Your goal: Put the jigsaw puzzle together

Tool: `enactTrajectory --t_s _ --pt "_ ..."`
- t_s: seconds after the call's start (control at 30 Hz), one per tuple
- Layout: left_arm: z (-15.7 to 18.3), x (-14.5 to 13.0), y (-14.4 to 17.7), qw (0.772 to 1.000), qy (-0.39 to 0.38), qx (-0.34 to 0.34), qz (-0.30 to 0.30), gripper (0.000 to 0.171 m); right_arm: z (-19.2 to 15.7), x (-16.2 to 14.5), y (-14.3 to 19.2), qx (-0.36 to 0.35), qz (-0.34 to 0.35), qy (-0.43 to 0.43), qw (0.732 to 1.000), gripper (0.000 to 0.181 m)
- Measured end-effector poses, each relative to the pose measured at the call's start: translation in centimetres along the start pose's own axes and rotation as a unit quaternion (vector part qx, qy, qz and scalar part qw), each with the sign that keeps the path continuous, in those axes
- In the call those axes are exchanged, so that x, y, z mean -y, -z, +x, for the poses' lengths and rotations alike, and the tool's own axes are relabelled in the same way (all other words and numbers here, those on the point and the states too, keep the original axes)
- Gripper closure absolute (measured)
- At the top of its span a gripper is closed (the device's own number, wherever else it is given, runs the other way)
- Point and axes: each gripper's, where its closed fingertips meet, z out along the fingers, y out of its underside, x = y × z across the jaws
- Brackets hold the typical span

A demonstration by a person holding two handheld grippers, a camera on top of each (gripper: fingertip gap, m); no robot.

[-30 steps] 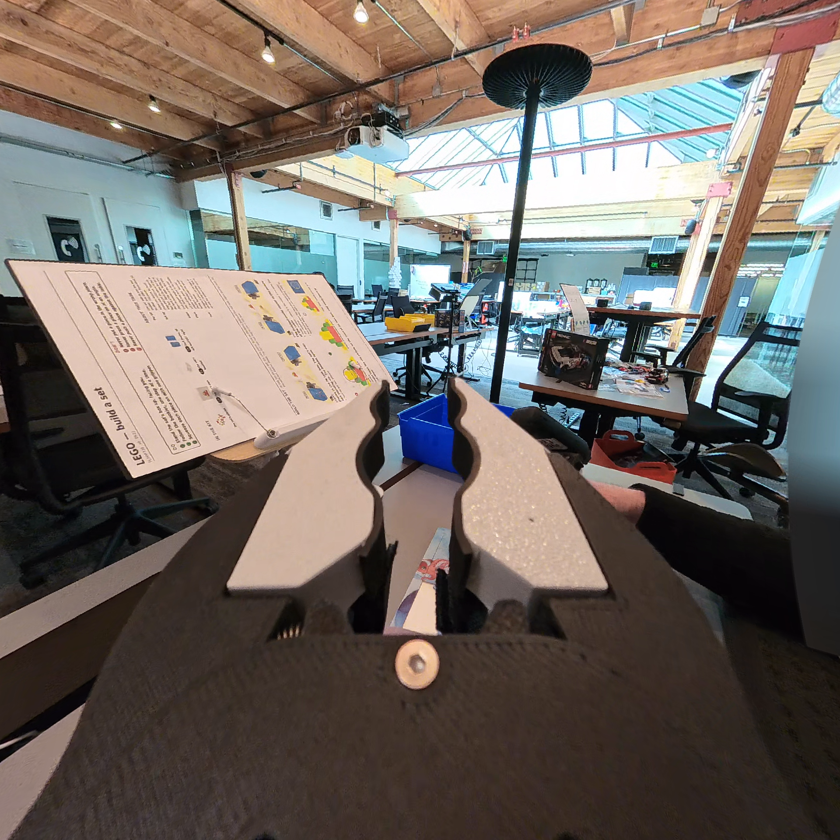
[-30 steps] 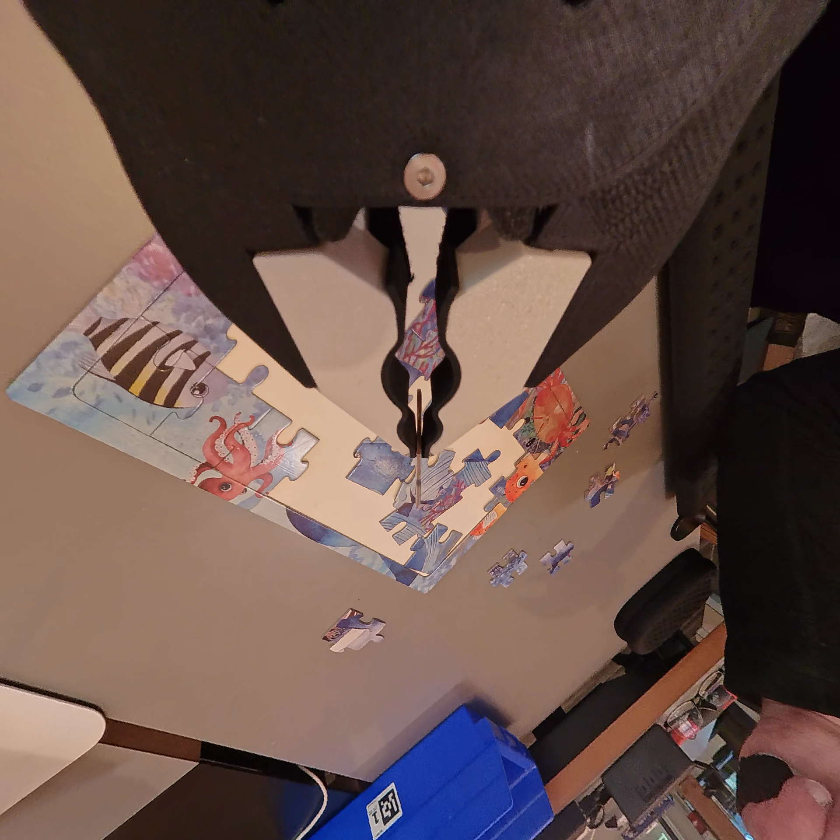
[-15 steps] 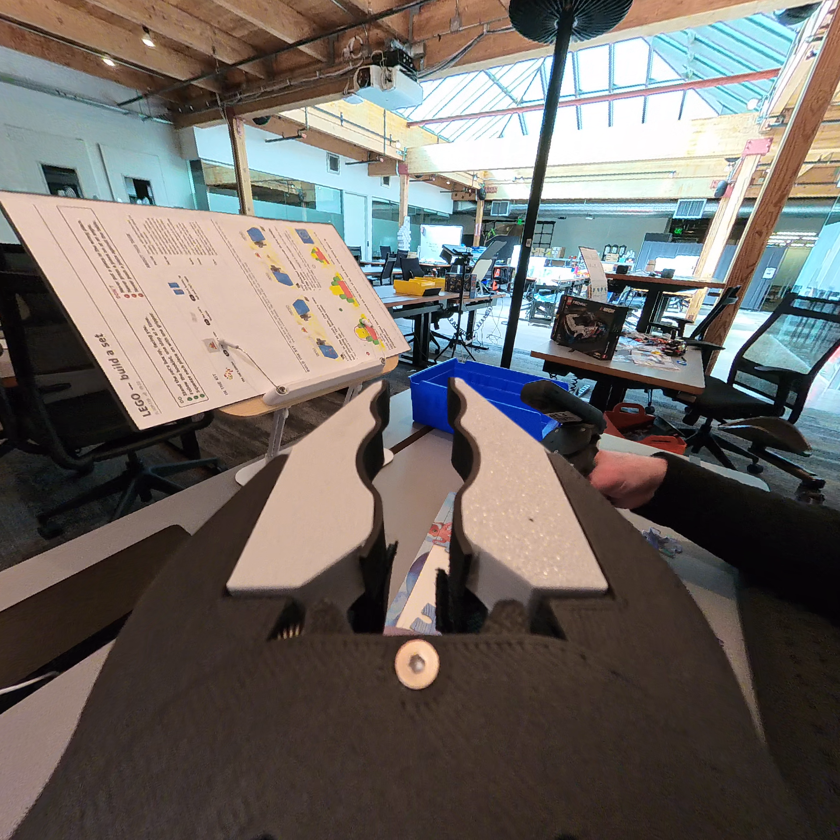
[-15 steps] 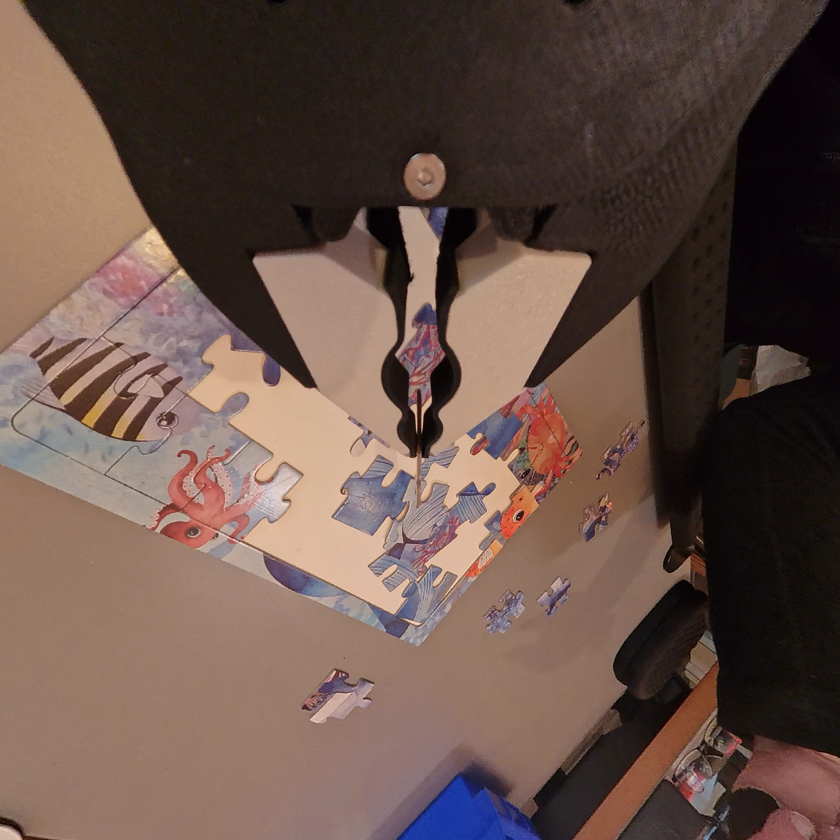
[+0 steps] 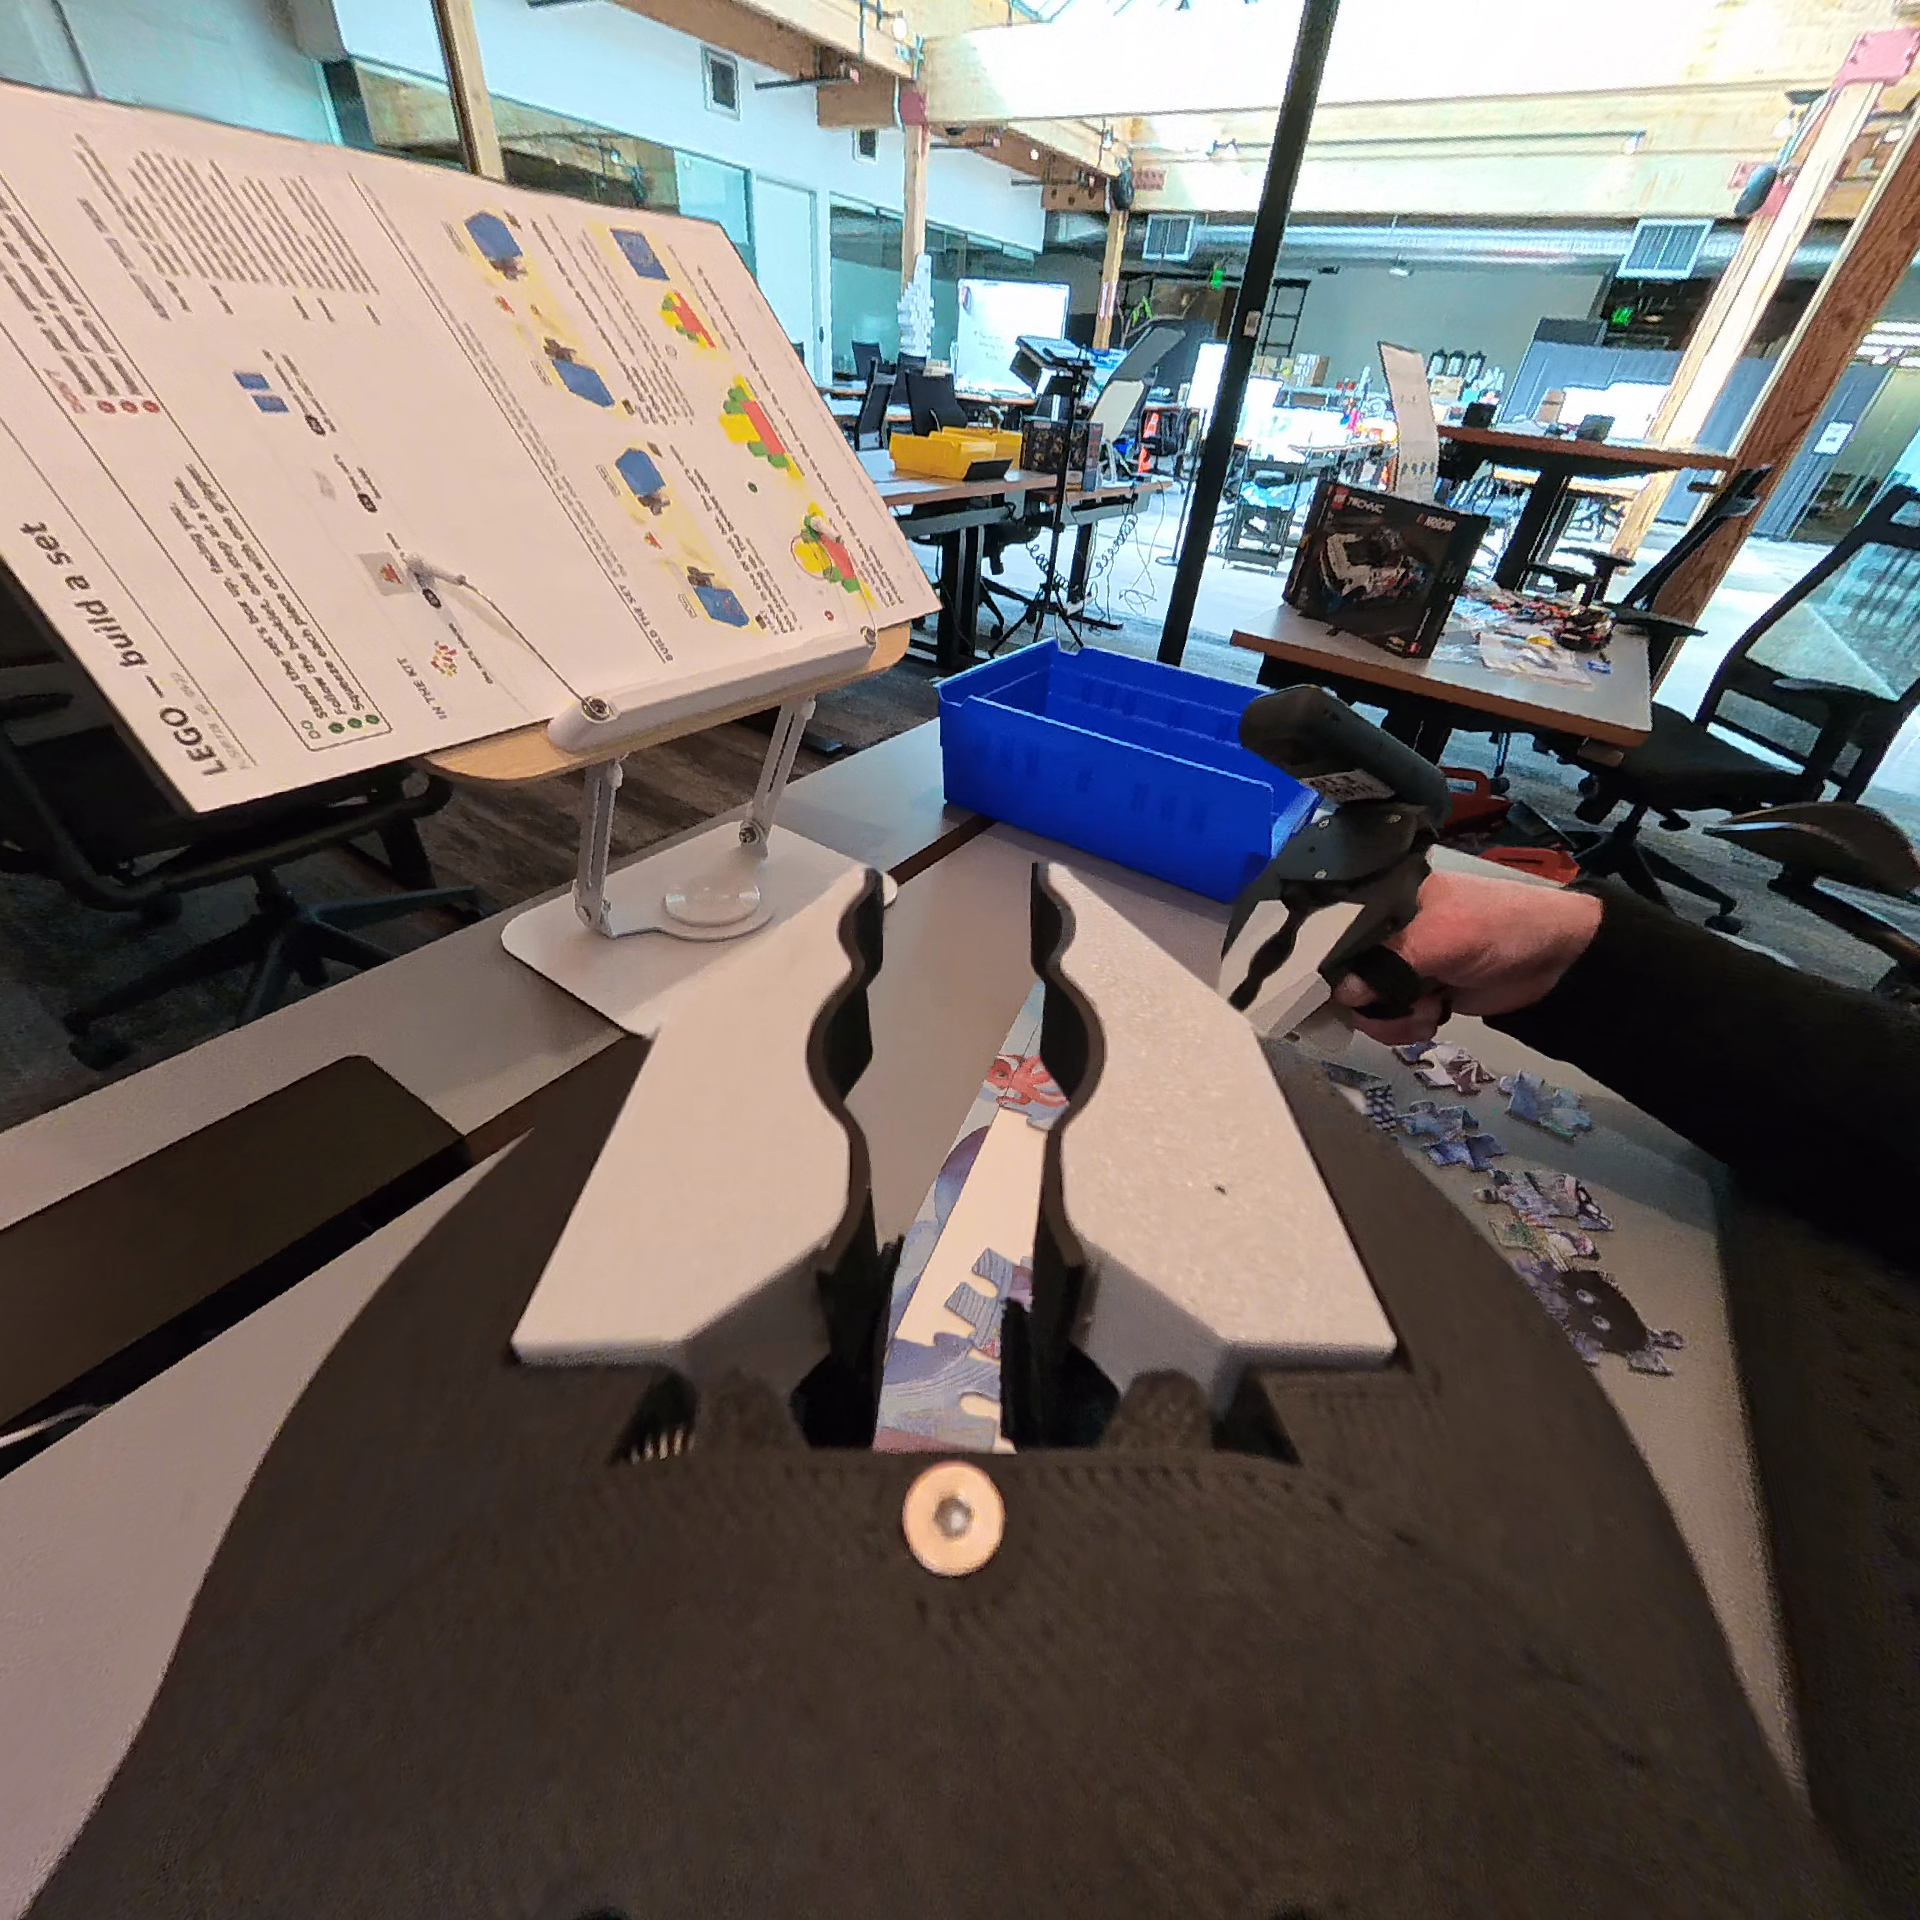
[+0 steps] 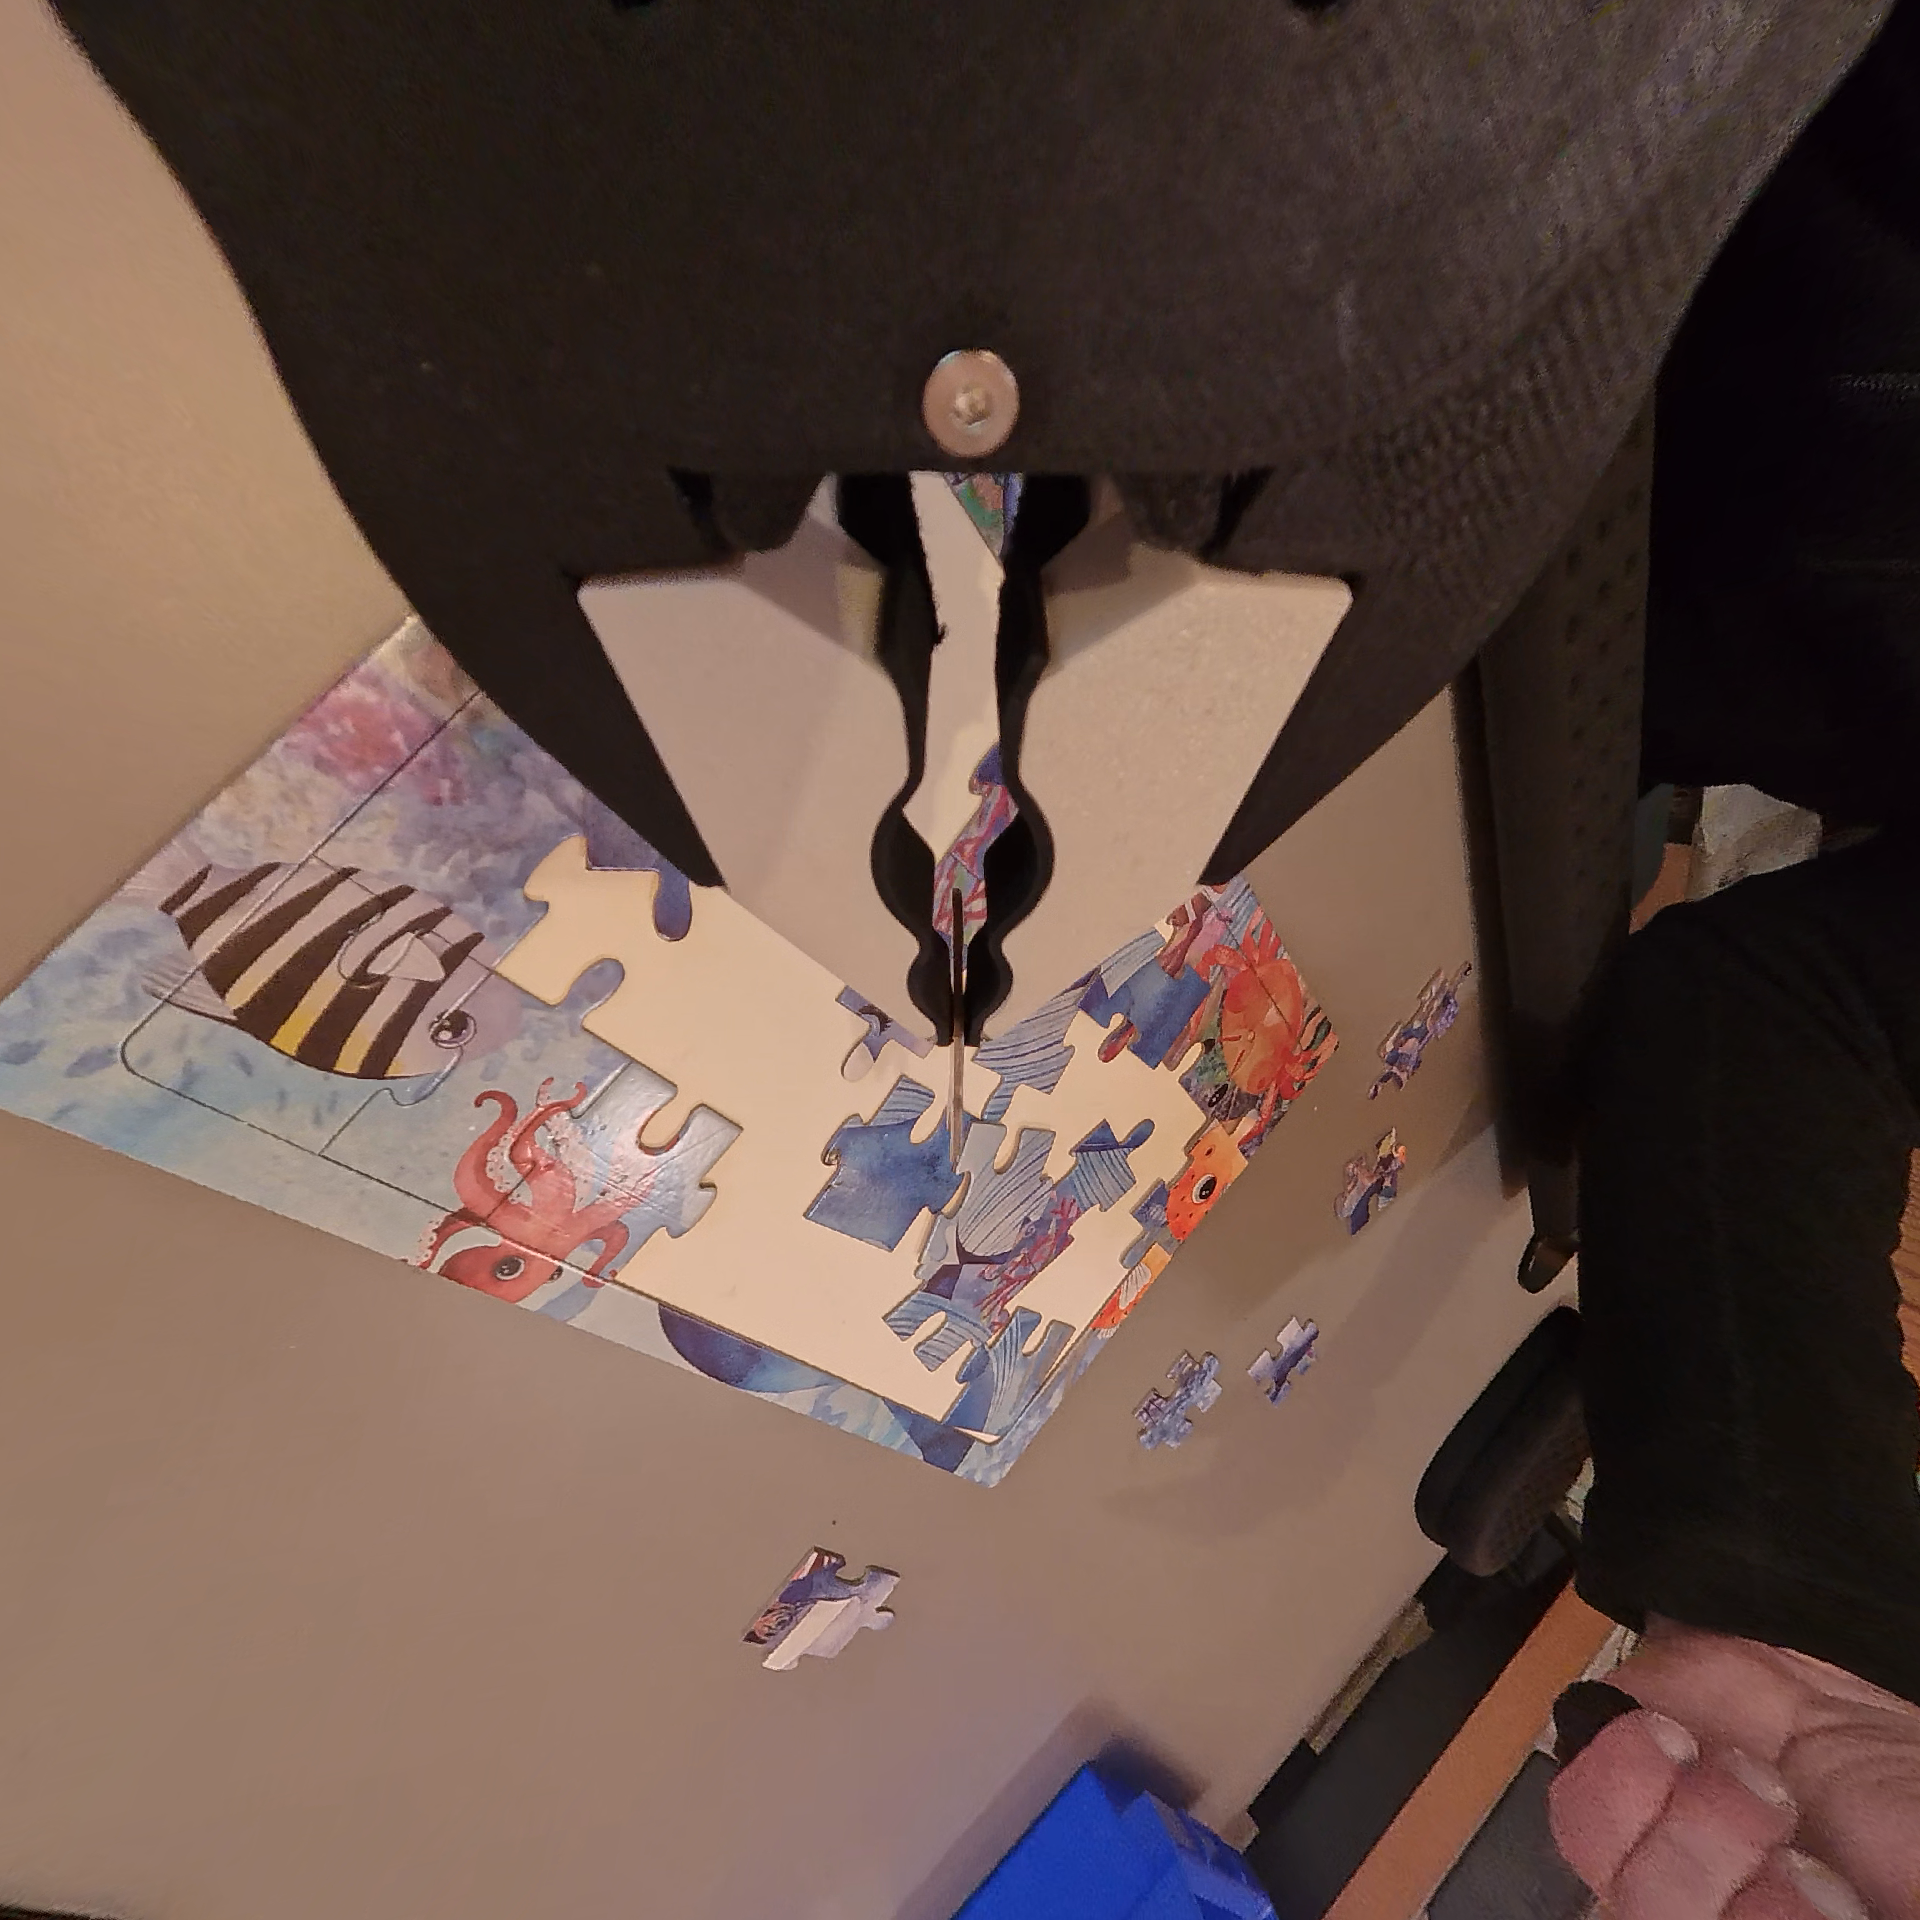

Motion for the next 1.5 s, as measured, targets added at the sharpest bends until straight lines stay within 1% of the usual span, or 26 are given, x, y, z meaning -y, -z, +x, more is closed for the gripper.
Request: enactTrajectory --t_s 0.2,0.23,0.27,0.3,0.4,0.5,0.57,0.67,0.73,0.8,0.9,0.97,1.03,1.13,1.23,1.3,1.37,1.5 --pt "-0.2 -1.3 -0.7 1.0 -0.003 0.002 -0.028 0.143 0.2 -0.6 -0.8 0.003 -0.014 -0.014 1.0 0.181" --pt "-0.2 -1.5 -0.8 0.999 -0.005 0.004 -0.033 0.143 0.6 -0.7 -0.9 -0.007 -0.019 -0.02 1.0 0.171" --pt "-0.3 -1.7 -0.8 0.999 -0.007 0.007 -0.037 0.142 1.3 -0.8 -1.0 -0.028 -0.024 -0.026 0.999 0.152" --pt "-0.5 -1.8 -0.8 0.999 -0.008 0.012 -0.04 0.141 2.1 -0.9 -0.9 -0.054 -0.026 -0.028 0.998 0.138" --pt "-0.7 -2.0 -0.8 0.999 -0.006 0.016 -0.044 0.141 3.0 -0.3 -0.3 -0.102 -0.018 0.001 0.995 0.141" --pt "-0.9 -2.3 -0.9 0.998 -0.005 0.021 -0.052 0.14 2.7 0.7 0.0 -0.113 -0.002 0.026 0.993 0.143" --pt "-1.1 -2.5 -0.9 0.998 -0.007 0.026 -0.058 0.14 2.4 1.0 0.0 -0.113 0.003 0.04 0.993 0.148" --pt "-1.6 -2.3 -1.1 0.997 -0.01 0.044 -0.055 0.139 1.3 1.4 -0.7 -0.109 0.001 0.073 0.991 0.144" --pt "-1.8 -1.6 -1.0 0.998 -0.014 0.053 -0.039 0.138 -0.7 2.0 -2.2 -0.079 -0.001 0.093 0.992 0.139" --pt "-2.0 -1.0 -0.7 0.998 -0.014 0.061 -0.024 0.138 -2.7 2.4 -4.5 -0.062 -0.017 0.123 0.99 0.138" --pt "-2.6 0.2 0.2 0.997 -0.015 0.078 0.005 0.138 -5.4 2.7 -9.0 -0.049 -0.05 0.176 0.982 0.132" --pt "-2.9 1.0 1.0 0.996 -0.011 0.084 0.026 0.138 -7.5 2.8 -12.2 -0.028 -0.074 0.204 0.976 0.128" --pt "-3.2 1.7 1.7 0.995 -0.006 0.087 0.044 0.138 -8.9 3.0 -15.2 -0.021 -0.094 0.241 0.966 0.127" --pt "-3.6 2.0 2.5 0.994 0.0 0.091 0.058 0.138 -9.5 3.3 -19.3 -0.019 -0.127 0.276 0.952 0.129" --pt "-3.9 2.0 2.9 0.994 0.004 0.095 0.061 0.138 -9.6 3.5 -22.2 -0.015 -0.154 0.294 0.943 0.132" --pt "-4.0 2.1 3.0 0.993 0.008 0.093 0.066 0.138 -8.9 3.5 -23.4 -0.025 -0.173 0.311 0.934 0.134" --pt "-4.1 2.1 3.1 0.993 0.012 0.09 0.071 0.138 -8.4 3.5 -24.3 -0.026 -0.187 0.313 0.931 0.136" --pt "-4.2 2.0 3.3 0.993 0.013 0.092 0.071 0.137 -8.6 3.8 -24.8 -0.017 -0.183 0.318 0.93 0.146"
